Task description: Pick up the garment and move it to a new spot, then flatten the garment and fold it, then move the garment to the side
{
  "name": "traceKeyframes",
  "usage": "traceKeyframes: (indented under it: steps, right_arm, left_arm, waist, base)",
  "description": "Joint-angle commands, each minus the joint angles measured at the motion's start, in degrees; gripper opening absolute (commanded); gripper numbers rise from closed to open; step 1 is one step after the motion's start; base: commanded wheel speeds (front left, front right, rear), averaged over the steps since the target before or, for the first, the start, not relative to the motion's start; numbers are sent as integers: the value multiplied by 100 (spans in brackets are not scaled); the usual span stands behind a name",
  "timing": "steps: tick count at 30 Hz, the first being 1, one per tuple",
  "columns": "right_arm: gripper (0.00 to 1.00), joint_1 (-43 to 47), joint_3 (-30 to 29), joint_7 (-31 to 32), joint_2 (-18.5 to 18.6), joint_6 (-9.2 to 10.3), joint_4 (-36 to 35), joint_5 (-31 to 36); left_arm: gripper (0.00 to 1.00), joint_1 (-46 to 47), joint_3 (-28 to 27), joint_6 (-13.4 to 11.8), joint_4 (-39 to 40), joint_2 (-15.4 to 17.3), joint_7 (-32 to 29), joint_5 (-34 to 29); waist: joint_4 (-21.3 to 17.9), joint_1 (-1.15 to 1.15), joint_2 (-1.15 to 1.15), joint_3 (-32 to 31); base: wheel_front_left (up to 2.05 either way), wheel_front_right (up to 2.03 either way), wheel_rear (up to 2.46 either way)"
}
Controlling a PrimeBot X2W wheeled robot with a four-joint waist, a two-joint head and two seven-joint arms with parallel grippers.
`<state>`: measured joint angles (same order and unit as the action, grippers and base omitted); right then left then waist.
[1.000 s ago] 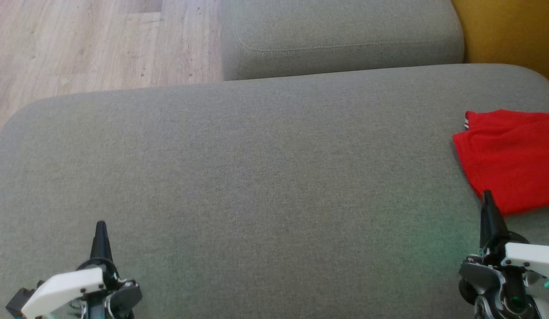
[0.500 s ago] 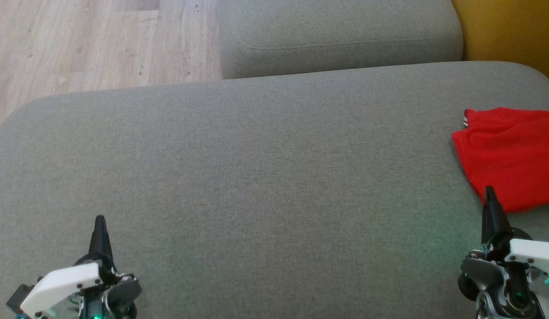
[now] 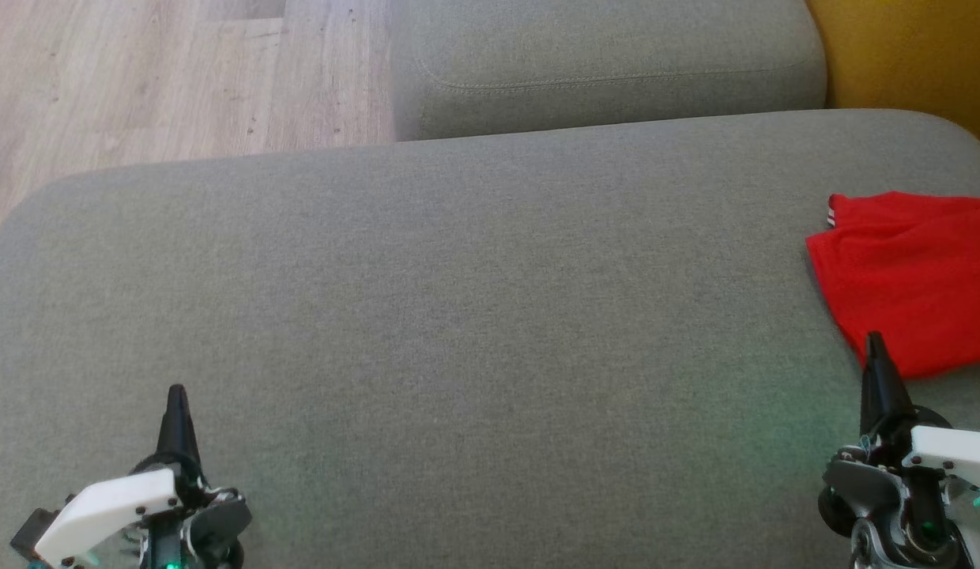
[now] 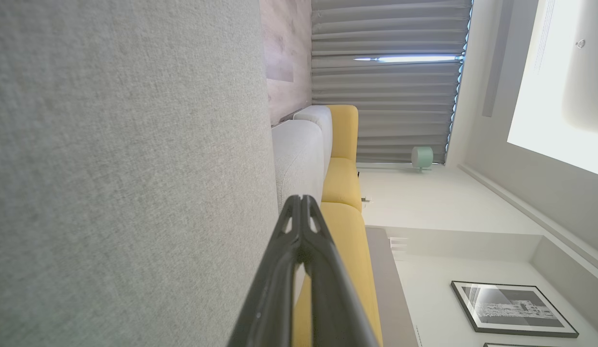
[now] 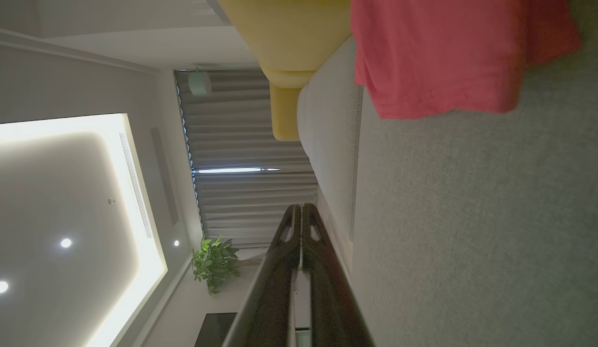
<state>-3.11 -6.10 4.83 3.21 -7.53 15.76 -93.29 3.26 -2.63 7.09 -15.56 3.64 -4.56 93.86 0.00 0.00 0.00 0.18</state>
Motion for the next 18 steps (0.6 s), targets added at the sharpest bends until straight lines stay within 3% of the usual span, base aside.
traceKeyframes:
  steps: [1,18]
  right_arm:
    - [0,-294,102,51,71,4,-182,-7]
    - [0,-297,73,74,50,4,-180,18]
  left_arm:
    - [0,278,-221,40,159,45,-58,-30]
    - [0,281,-254,40,158,22,-84,-58]
  waist:
    - [0,0,0,0]
    - [0,0,0,0]
  base:
    - [0,0,0]
    - [0,0,0]
